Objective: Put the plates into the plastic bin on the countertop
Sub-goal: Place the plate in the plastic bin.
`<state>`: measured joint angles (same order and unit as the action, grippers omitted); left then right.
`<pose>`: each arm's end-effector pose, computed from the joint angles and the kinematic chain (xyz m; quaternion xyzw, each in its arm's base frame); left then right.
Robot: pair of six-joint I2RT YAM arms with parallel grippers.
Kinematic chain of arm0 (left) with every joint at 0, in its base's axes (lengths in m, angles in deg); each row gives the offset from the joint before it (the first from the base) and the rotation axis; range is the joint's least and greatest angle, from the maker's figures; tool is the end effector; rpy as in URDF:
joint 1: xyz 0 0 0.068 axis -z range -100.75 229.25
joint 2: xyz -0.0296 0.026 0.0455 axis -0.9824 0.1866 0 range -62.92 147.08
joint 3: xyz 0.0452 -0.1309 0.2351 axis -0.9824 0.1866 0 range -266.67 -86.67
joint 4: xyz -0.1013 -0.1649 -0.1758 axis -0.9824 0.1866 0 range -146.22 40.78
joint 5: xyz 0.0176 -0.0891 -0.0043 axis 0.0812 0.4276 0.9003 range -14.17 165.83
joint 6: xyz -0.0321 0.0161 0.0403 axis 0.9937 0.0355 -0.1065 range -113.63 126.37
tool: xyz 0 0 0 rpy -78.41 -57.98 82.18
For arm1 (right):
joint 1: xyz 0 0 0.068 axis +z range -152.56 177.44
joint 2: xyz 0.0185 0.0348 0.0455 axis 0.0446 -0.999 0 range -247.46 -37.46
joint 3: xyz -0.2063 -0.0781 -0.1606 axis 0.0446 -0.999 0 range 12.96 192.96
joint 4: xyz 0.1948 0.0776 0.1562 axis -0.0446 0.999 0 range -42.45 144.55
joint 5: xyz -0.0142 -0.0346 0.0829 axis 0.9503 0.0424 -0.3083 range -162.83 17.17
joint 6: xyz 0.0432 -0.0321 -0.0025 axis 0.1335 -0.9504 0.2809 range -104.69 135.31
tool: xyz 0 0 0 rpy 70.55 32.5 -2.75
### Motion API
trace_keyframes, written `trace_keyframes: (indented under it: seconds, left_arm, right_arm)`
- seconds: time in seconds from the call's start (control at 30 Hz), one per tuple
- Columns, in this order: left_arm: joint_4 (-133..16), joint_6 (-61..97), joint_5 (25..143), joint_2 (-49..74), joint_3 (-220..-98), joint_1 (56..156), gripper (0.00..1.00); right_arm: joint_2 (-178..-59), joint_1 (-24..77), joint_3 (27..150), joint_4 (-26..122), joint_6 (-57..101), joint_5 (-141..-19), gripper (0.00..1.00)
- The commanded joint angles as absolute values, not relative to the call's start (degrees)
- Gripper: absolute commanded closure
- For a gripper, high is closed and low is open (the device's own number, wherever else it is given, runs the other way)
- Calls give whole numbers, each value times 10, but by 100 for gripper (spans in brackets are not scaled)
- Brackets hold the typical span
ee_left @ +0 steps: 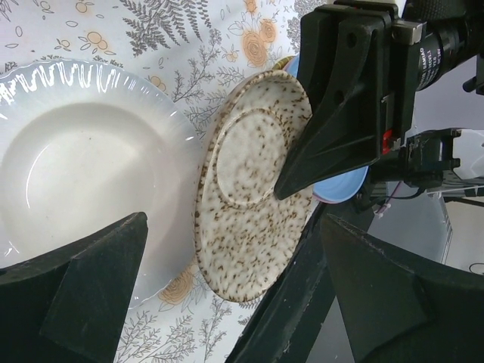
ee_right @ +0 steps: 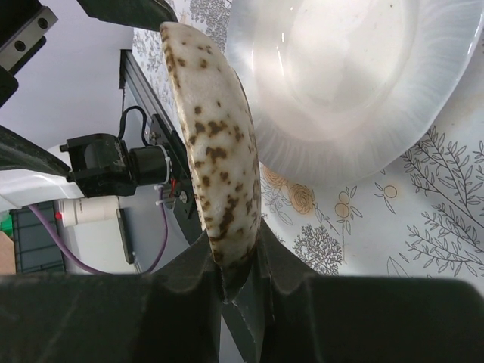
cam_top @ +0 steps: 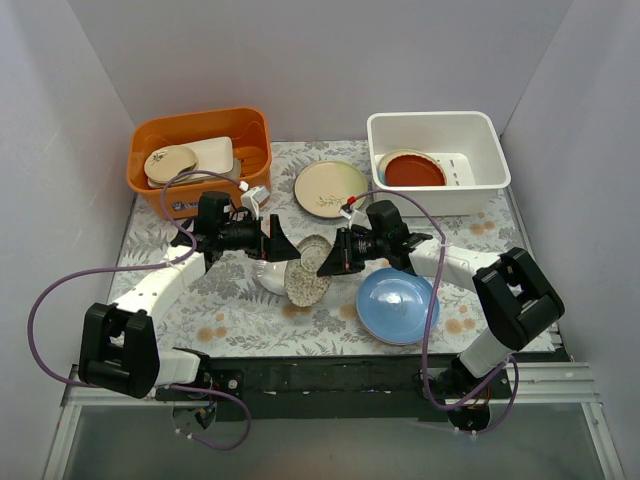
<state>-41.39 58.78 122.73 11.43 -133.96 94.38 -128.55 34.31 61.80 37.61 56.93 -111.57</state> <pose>0.2514 -0.0950 0.2441 -0.1139 0.8457 -0.5099 0.1089 0.2529 0.2175 0.2028 -0.1256 0.8323 0.5129 0.1686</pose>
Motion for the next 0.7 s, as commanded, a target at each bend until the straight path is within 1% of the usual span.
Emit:
trace_keyframes:
  seconds: [0.0,0.3,0.67]
  left_arm:
    - [-415,583,1213,88,-1346,945,2]
    - [-413,583,1196,87,-1347,945,2]
    - [-411,582,1187,84,-1348,945,2]
  right_arm:
    - [-1284,344,639,368,555,-1128,99]
    - [-1297,340,670,402,534,-1125,99]
    - [-1299,304,716,457,500,-1120,99]
